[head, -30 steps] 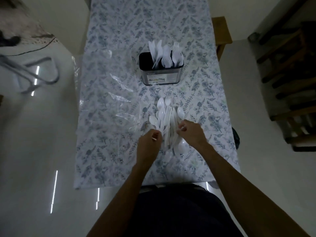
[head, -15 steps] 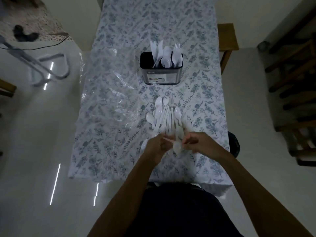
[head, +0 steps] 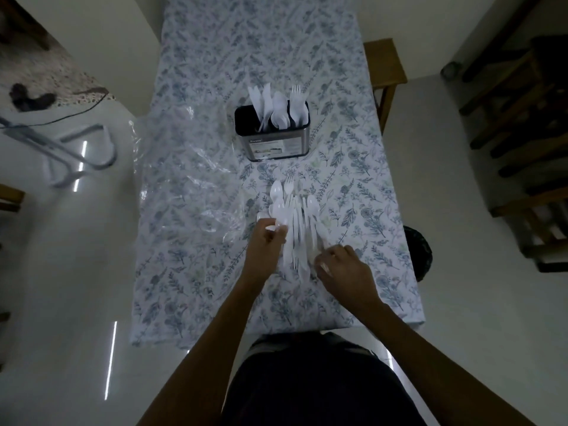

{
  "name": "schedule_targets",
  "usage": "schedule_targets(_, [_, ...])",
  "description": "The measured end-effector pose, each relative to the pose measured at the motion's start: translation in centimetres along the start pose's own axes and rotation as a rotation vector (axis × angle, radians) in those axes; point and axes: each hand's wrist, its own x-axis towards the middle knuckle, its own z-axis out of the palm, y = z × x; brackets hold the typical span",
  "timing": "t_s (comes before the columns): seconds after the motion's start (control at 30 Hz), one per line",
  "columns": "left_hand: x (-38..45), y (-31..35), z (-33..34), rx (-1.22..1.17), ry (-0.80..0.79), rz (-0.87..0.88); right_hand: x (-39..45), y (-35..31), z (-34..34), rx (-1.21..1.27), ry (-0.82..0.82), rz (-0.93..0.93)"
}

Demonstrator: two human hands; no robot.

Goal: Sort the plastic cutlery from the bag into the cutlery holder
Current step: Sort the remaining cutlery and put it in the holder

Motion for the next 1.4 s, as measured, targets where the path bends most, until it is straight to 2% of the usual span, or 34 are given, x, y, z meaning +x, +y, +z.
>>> schedule_targets(0.1, [0.7, 0.8, 0.1, 0.130, -0.058, 0.255, 1.7, -2.4, -4.4, 0.297, 0.177, 0.198])
schedule_targets(0.23, [1.2, 3.2, 0.3, 0.148, -0.163, 0.389, 5.4, -5.5, -8.6, 0.836, 0.172, 0.656])
schedule_targets(0.33, [0.9, 4.1, 0.4, -0.066, -0.230, 0.313, 7.5, -7.1, -9.4, 1.156, 0.111, 0.785])
schedule_targets(0.4, [0.9, 4.2, 0.5, -0.272, -0.201, 0.114, 8.4, -7.4, -9.2, 1.303, 0.038, 0.768])
schedule_targets(0.43, [1.0, 4.0, 0.4, -0.366, -0.188, -0.011, 8.8, -7.3, -8.7, 1.292, 0.026, 0.758])
schedule_targets(0.47, [1.3, 3.5, 0.0, -0.461, -0.191, -0.143, 8.8, -6.6, -7.6, 1.176, 0.045, 0.749])
schedule_targets(0.53, [1.9, 2.0, -1.1, -0.533, -0.219, -0.276, 8.4, -3.9, -4.5, 0.669, 0.045, 0.674])
schedule_targets(0.6, [2.1, 0.6, -2.0, -0.497, -0.242, -0.260, 7.5, -1.4, -1.1, 0.226, -0.191, 0.578])
schedule_targets(0.63, [2.2, 0.2, -2.3, -0.462, -0.237, -0.251, 7.2, -0.6, 0.2, 0.109, -0.291, 0.548])
schedule_targets(0.7, [2.4, 0.0, -2.6, -0.449, -0.230, -0.251, 7.0, 0.2, 1.6, 0.051, -0.346, 0.504])
schedule_targets(0.9, [4.0, 0.6, -2.3, -0.205, -0.254, -0.042, 7.9, 0.3, 0.0, 0.164, -0.265, 0.527])
schedule_targets(1.07, [5.3, 2.3, -0.2, 0.053, -0.246, 0.246, 8.3, -0.4, -5.0, 0.685, -0.088, 0.607])
schedule_targets(1.2, [6.6, 4.2, 1.4, 0.237, -0.262, 0.486, 10.4, -1.8, -9.1, 1.294, -0.162, 0.762])
schedule_targets(1.3, [6.9, 5.1, 1.5, 0.294, -0.275, 0.509, 12.2, -1.5, -10.1, 1.495, -0.206, 0.824])
schedule_targets(1.4, [6.8, 4.7, 1.2, 0.157, -0.283, 0.355, 13.6, -1.5, -9.9, 1.637, -0.298, 0.917])
